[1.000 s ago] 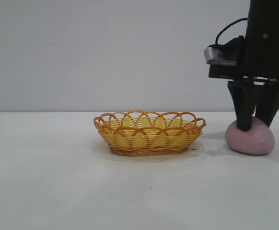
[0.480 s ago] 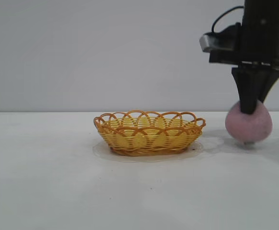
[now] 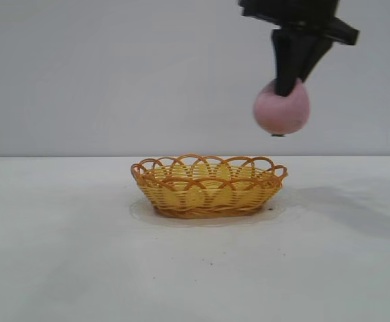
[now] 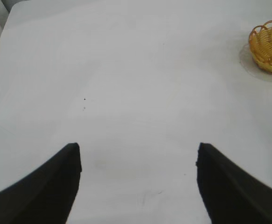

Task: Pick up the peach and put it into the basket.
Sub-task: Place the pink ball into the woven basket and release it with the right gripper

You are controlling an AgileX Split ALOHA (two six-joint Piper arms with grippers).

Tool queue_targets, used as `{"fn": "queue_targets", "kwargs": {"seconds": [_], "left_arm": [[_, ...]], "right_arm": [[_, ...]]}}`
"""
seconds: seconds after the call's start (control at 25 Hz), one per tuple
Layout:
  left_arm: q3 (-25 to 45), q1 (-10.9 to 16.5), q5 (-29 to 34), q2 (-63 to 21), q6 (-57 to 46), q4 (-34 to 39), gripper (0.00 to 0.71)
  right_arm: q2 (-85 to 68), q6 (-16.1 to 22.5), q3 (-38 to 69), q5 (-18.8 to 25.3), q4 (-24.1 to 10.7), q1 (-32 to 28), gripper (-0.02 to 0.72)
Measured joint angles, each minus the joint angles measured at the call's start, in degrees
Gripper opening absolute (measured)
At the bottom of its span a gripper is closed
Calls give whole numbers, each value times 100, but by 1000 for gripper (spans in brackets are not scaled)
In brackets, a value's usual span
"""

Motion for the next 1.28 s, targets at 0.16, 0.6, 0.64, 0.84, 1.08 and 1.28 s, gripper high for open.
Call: {"fn": "queue_targets", "kwargs": {"seconds": [0.16,0.6,0.64,0.84,1.08,1.28], "left_arm": [[0,0,0,0,0,0,463],[0,0,0,0,0,0,463],[0,0,0,0,0,0,463],[0,0,0,0,0,-10,463],[0,0,0,0,0,-10,463],[0,0,0,0,0,-10,463]], "right_arm": [[85,-11,0,11,14,454,0],[712,-86,0,-474,39,890,0],[752,-86,0,-522,39,890,0],[853,-86,0,-608,39,890,113],[853,-86,0,-712,-8,890,335],[853,-74,0,-527,-70,890,389]]}}
